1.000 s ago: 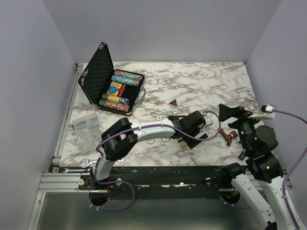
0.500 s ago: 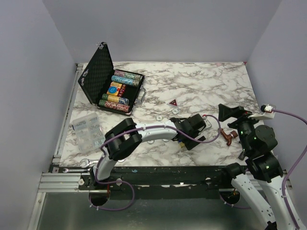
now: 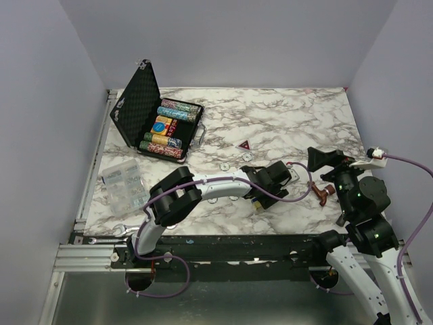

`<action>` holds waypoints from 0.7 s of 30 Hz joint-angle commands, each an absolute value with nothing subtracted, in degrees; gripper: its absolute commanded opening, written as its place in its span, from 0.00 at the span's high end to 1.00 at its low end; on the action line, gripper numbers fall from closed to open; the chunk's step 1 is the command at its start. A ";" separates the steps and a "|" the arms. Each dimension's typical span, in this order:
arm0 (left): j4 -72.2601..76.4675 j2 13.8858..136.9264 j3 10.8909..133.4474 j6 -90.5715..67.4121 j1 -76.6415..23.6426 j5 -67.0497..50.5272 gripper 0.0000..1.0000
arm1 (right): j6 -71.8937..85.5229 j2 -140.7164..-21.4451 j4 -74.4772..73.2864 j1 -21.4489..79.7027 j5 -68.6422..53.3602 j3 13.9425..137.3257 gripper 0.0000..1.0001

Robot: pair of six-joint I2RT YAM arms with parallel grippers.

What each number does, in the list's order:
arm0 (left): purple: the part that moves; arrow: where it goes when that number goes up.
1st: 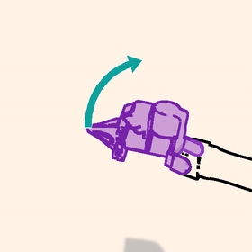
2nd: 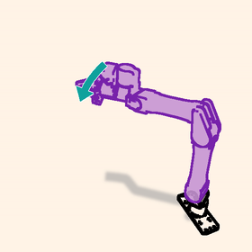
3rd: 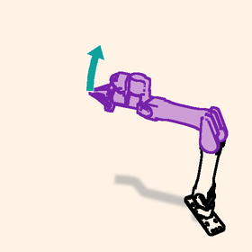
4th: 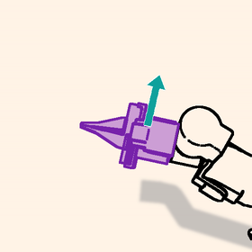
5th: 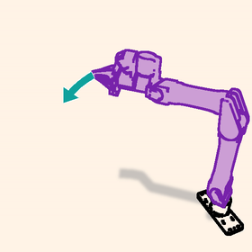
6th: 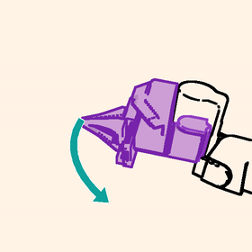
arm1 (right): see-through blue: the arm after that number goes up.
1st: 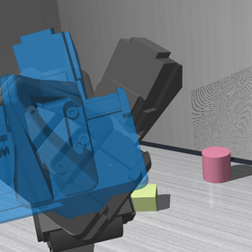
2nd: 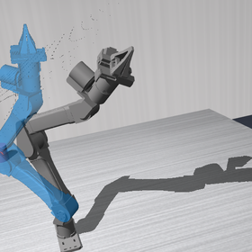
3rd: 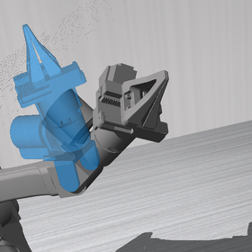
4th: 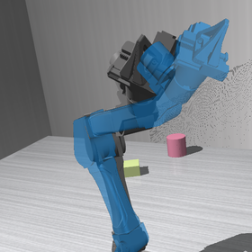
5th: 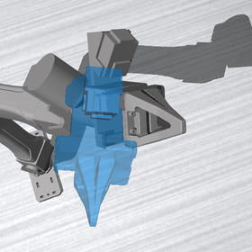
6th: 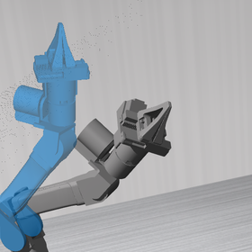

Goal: Pack up texas hold em set

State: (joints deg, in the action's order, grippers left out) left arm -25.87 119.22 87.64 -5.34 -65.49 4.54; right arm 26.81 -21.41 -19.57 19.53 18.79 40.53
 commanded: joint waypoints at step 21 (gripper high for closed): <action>-28.32 96.40 75.16 -14.92 -56.17 12.56 0.74 | 26.36 -21.42 -19.29 19.48 21.32 39.29 0.00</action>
